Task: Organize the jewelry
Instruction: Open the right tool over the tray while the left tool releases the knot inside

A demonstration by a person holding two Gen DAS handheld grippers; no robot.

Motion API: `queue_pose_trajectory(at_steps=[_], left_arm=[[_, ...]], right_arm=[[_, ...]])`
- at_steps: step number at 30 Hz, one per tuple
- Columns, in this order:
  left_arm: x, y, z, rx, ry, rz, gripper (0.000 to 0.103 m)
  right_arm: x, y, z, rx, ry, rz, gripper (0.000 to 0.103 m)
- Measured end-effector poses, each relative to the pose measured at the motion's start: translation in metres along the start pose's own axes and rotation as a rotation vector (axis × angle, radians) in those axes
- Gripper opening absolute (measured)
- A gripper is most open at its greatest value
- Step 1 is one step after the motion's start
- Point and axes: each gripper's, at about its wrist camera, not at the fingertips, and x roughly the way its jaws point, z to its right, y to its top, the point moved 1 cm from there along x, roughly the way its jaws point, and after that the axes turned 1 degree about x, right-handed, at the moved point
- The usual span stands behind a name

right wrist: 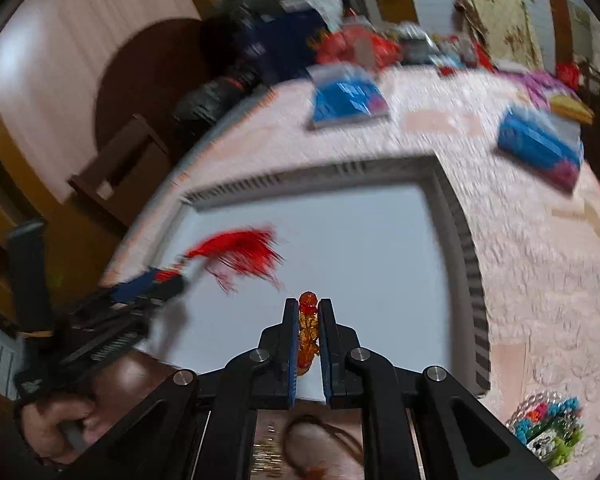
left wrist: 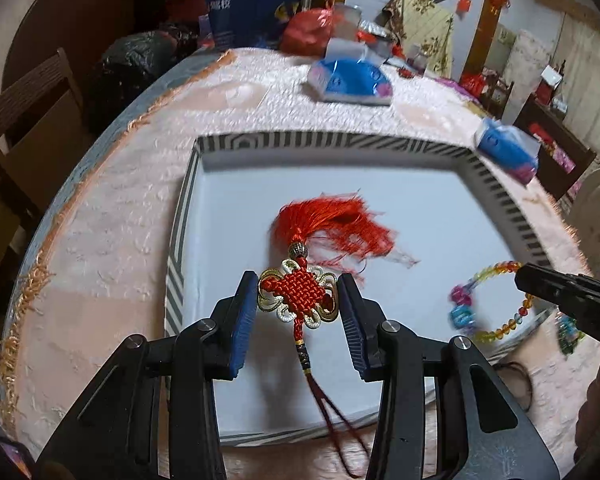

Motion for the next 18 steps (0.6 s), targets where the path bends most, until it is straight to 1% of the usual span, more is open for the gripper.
queue_pose_trajectory(at_steps=[2,4,5,7,8,9,11,12,13,15,16,18], left_arm=[[0.004,-0.004,0.000,0.020,0.018,-0.005,0.040],[0.008,-0.006,0.000,0.028,0.029,-0.015,0.041],[0.010,-0.007,-0.001,0.029,0.035,-0.017,0.044],[0.011,-0.011,-0.003,0.032,0.053,-0.020,0.047],[0.012,-0.013,-0.005,0.033,0.061,-0.021,0.050],[0.011,-0.014,-0.007,0.035,0.073,-0.017,0.051],[0.009,-0.018,-0.008,0.050,0.083,-0.011,0.052],[0.009,-0.019,-0.008,0.053,0.086,-0.012,0.053],[0.007,-0.022,-0.010,0.052,0.083,-0.011,0.054],[0.003,-0.025,-0.013,0.041,0.074,-0.005,0.056],[0.001,-0.027,-0.012,0.040,0.066,-0.002,0.056],[-0.003,-0.032,-0.010,0.030,0.056,-0.003,0.060]], right_arm=[[0.008,-0.005,0.012,0.021,-0.021,-0.019,0.009],[0.012,-0.009,0.020,0.043,-0.024,-0.034,0.009],[0.013,-0.011,0.024,0.054,-0.022,-0.044,0.009],[0.011,-0.012,0.027,0.061,-0.004,-0.049,0.009],[0.009,-0.013,0.028,0.060,-0.003,-0.047,0.011],[0.006,-0.013,0.028,0.060,-0.003,-0.042,0.014],[-0.004,-0.015,0.029,0.052,-0.009,-0.007,0.039],[-0.009,-0.016,0.029,0.043,-0.016,0.013,0.042],[-0.016,-0.018,0.030,0.032,-0.028,0.037,0.042],[-0.021,-0.022,0.037,0.041,-0.033,0.053,0.042],[-0.023,-0.025,0.041,0.048,-0.014,0.053,0.042],[-0.022,-0.028,0.043,0.045,0.015,0.041,0.042]])
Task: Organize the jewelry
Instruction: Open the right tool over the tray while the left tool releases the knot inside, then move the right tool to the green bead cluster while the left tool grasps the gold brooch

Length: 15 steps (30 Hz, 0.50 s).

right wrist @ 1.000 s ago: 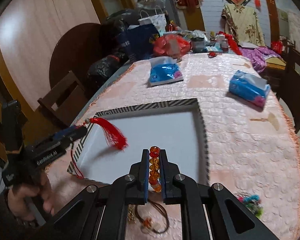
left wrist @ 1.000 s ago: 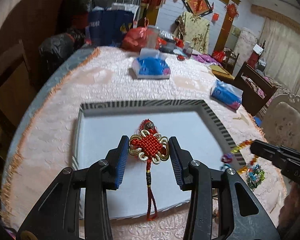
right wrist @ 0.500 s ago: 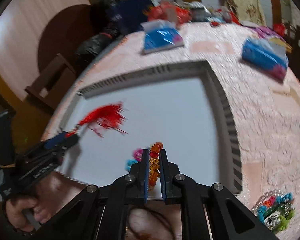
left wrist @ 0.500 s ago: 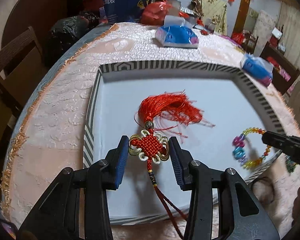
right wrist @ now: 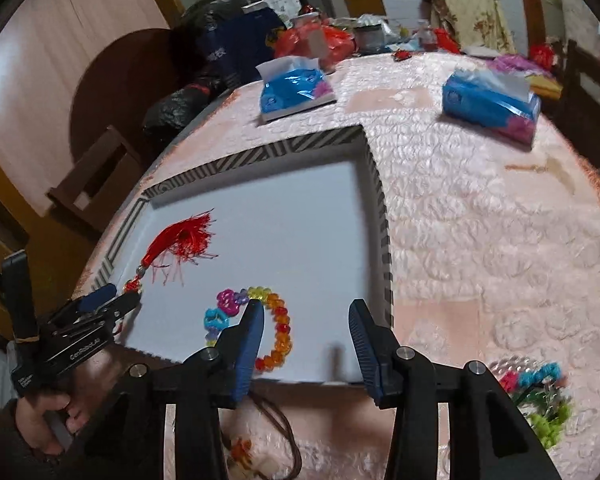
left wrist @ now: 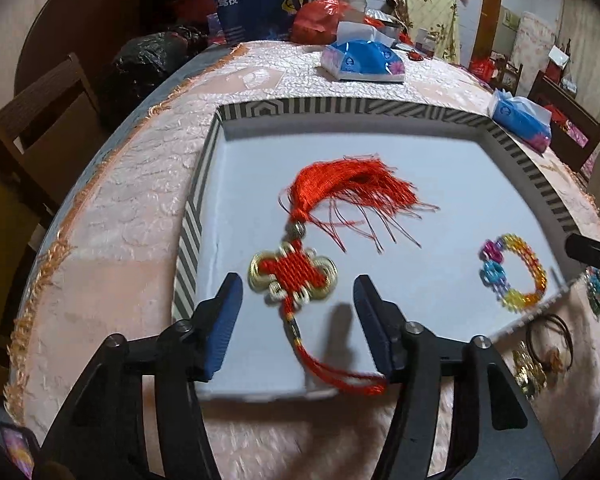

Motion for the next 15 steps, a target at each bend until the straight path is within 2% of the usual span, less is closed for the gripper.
queue_pose_trajectory(at_steps=[5,8,11,15], left_arm=[[-0.007,-0.007,0.004,-0.026,0.011,-0.006,0.061],[-0.008,-0.005,0.003,-0.035,0.012,-0.021,0.061],[-0.025,0.000,0.003,-0.046,0.014,0.027,0.061],[-0.059,-0.003,0.014,-0.023,-0.034,0.097,0.068]], right_arm=[[0.007,0.004,-0.002,0.005,-0.010,-0.008,0.042],[-0.004,0.007,-0.003,0.013,0.001,0.019,0.042],[-0.028,0.003,-0.001,0.012,-0.008,0.062,0.042],[-0.062,-0.019,0.012,0.033,-0.116,0.080,0.042]])
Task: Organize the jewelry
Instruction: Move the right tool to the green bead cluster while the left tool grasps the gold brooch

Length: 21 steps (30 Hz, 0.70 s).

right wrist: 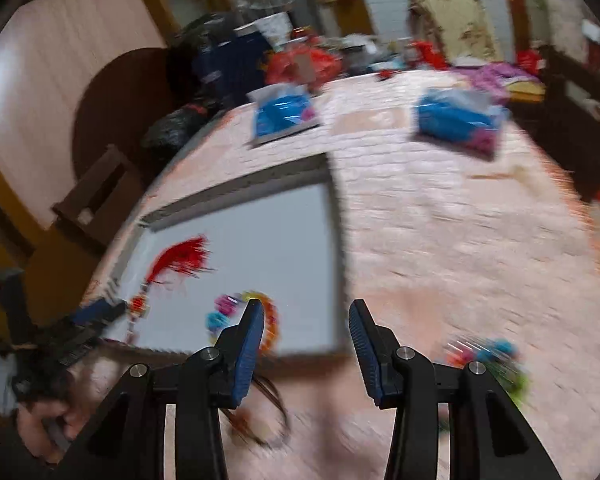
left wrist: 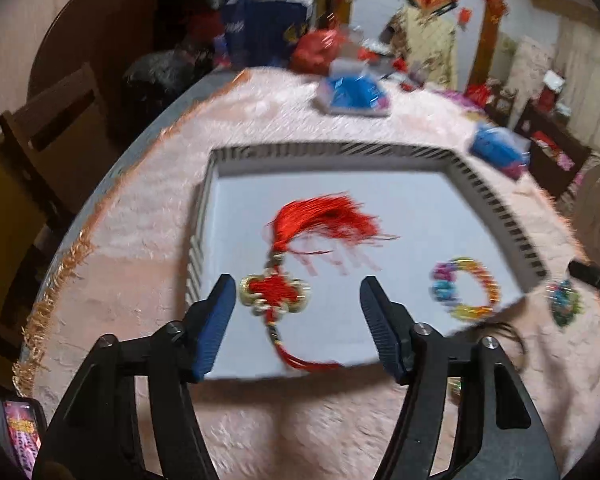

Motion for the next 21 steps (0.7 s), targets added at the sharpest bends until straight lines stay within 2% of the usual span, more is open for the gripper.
queue_pose_trajectory(at_steps=[3,6,9,11,13,17,21], left_arm=[[-0.022,-0.010,0.017,0.027,-0.058,0.029,0.071],[-0.027,-0.032,0.043,0.068,-0.144,-0.012,0.071],[-0.019,-0.050,0.070,0.138,-0.183,-0.057,0.071],[-0.008,-0.057,0.087,0.187,-0.204,-0.091,0.071],[0.003,-0.059,0.098,0.220,-0.191,-0.103,0.071],[0.023,-0.056,0.106,0.227,-0.198,-0.149,0.071],[0.029,-0.056,0.117,0.281,-0.176,-0.147,0.073]], right_arm=[[-0.017,-0.027,0.015,0.006,-0.068,-0.031,0.042],[-0.030,-0.058,0.032,0.031,-0.133,-0.062,0.042],[-0.042,-0.083,0.047,0.118,-0.139,-0.056,0.042],[-0.048,-0.088,0.051,0.182,-0.110,-0.035,0.042],[-0.050,-0.094,0.052,0.230,-0.090,-0.017,0.044],[-0.038,-0.103,0.053,0.246,-0.129,-0.060,0.044],[-0.037,-0.102,0.054,0.261,-0.119,-0.054,0.044]])
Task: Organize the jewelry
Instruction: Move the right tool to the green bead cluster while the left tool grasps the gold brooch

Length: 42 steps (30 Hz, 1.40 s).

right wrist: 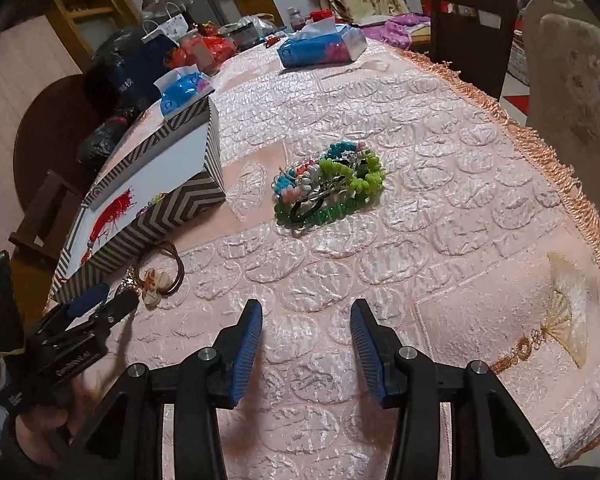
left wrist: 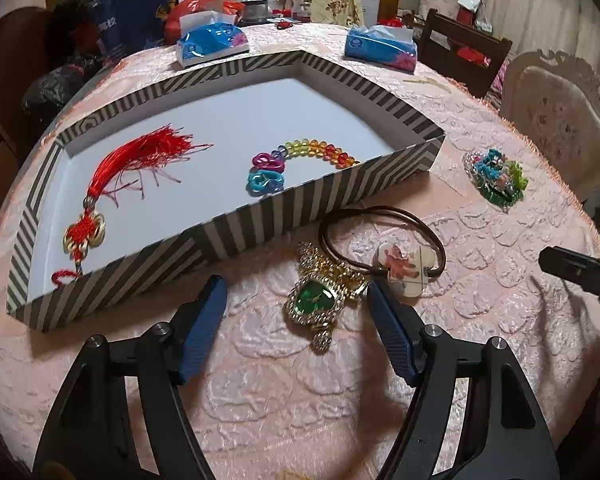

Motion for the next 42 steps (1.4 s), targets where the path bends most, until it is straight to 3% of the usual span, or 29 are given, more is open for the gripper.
queue_pose_trajectory(at_steps=[4,6,9,10,15,22,26,30,32,34,38,42], left_arm=[[0.002,0.001,0.000,0.000,0.003,0.003,0.072],[0.000,-0.001,-0.001,-0.003,0.001,0.017,0.051],[-0.004,-0.005,-0.003,-0.006,-0.010,0.028,0.030],[-0.006,-0.007,-0.005,-0.011,-0.015,0.030,0.028],[-0.016,-0.017,-0.011,-0.038,-0.050,0.039,0.027],[-0.028,-0.031,-0.015,-0.084,-0.045,0.054,0.027],[-0.027,-0.032,-0.023,-0.132,-0.044,0.050,0.027],[-0.026,-0.032,-0.021,-0.122,-0.015,0.046,0.027],[-0.026,-0.032,-0.021,-0.119,-0.011,0.045,0.027],[-0.026,-0.032,-0.021,-0.123,-0.015,0.045,0.027],[-0.026,-0.032,-0.022,-0.131,-0.022,0.046,0.027],[-0.026,-0.032,-0.023,-0.131,-0.022,0.046,0.027]], right_arm=[[0.000,-0.001,0.001,0.014,0.009,0.005,0.044],[0.000,-0.002,0.001,0.013,0.008,0.006,0.044],[0.000,-0.002,0.001,0.013,0.008,0.008,0.044],[0.000,-0.001,0.002,0.012,0.008,0.008,0.044],[-0.001,-0.001,0.004,0.017,-0.012,0.018,0.044],[-0.012,0.009,0.027,0.133,-0.016,0.074,0.044],[-0.014,0.025,0.032,0.131,-0.020,0.085,0.044],[-0.009,0.046,0.027,0.042,-0.040,0.072,0.042],[-0.007,0.056,0.018,-0.054,-0.031,0.078,0.032],[-0.007,0.062,0.007,-0.163,-0.039,0.101,0.029],[0.006,0.069,-0.008,-0.315,0.032,0.060,0.027],[0.022,0.077,-0.008,-0.359,0.033,0.044,0.027]])
